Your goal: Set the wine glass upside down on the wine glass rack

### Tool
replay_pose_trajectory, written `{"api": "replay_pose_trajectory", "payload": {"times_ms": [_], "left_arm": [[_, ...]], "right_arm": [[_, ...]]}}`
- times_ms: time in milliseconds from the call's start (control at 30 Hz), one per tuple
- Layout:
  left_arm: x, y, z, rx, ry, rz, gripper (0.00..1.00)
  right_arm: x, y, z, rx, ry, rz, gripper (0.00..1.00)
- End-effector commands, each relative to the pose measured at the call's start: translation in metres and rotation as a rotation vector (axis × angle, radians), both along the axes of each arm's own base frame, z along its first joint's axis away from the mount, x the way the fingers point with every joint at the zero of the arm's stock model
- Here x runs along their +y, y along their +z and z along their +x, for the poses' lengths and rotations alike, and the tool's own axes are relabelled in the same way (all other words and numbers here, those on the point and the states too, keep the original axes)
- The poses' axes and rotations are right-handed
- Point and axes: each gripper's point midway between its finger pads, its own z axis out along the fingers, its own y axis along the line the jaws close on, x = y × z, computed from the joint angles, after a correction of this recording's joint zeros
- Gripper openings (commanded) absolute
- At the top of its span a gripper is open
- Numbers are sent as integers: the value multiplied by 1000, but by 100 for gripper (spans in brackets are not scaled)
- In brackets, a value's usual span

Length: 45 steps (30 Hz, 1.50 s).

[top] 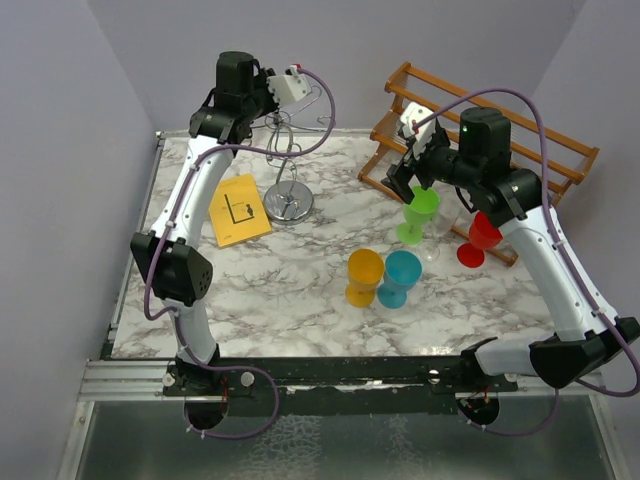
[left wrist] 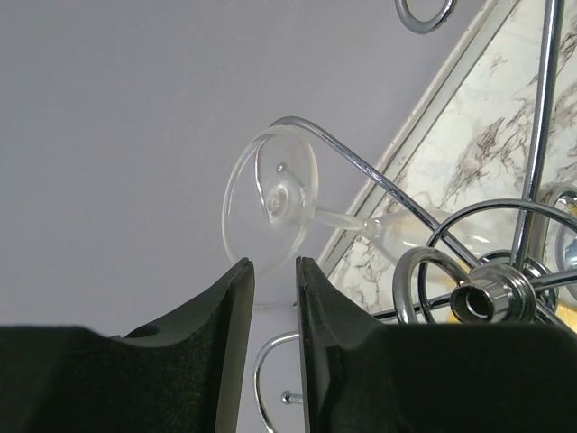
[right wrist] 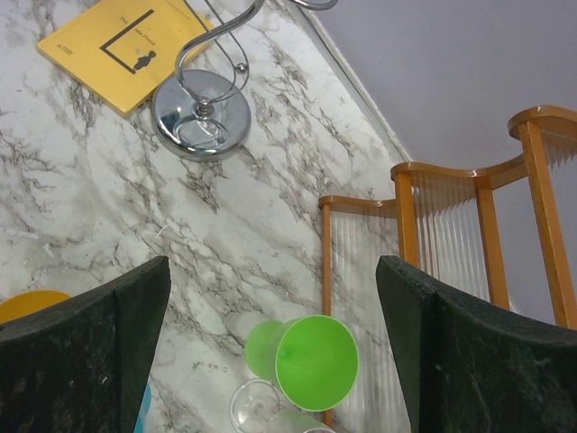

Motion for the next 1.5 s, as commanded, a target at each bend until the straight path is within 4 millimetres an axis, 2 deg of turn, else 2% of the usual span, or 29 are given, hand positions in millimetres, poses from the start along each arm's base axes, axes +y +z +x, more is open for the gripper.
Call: {"api": "replay_pose_trajectory", "payload": {"times_ms": [0,300,567,600,733,867,967,1167,1267,1467], "left_arm": [[3,31,-16,-60,1,-39,30],[8,38,-30,-50,4,-40,38],[18,47,-49,-58,70,-110,50],[21,56,-56,-72,81,-135,53],[25,70,-70,-79,132,-247,67],[22,79,-86,-54,150,-370,85],[21,85,-94,-43,160,-441,92],[11,78,-100,15,153,-523,96],[5,74,-100,45,138,-543,96],[1,66,-95,77,147,-545,96]], "right_arm": [[-2,14,-2,-59,-1,14,96],[-7,11,-1,-61,-27,4,96],[-18,-5,5,-54,-87,-44,98],[-21,-8,7,-56,-105,-56,98],[-41,-20,22,-74,-223,-118,98],[-63,-33,35,-85,-349,-183,97],[-77,-42,41,-71,-416,-204,95],[-113,-47,37,22,-492,-126,89],[-132,-57,31,64,-535,-114,82],[-166,-92,21,136,-637,-153,71]]}}
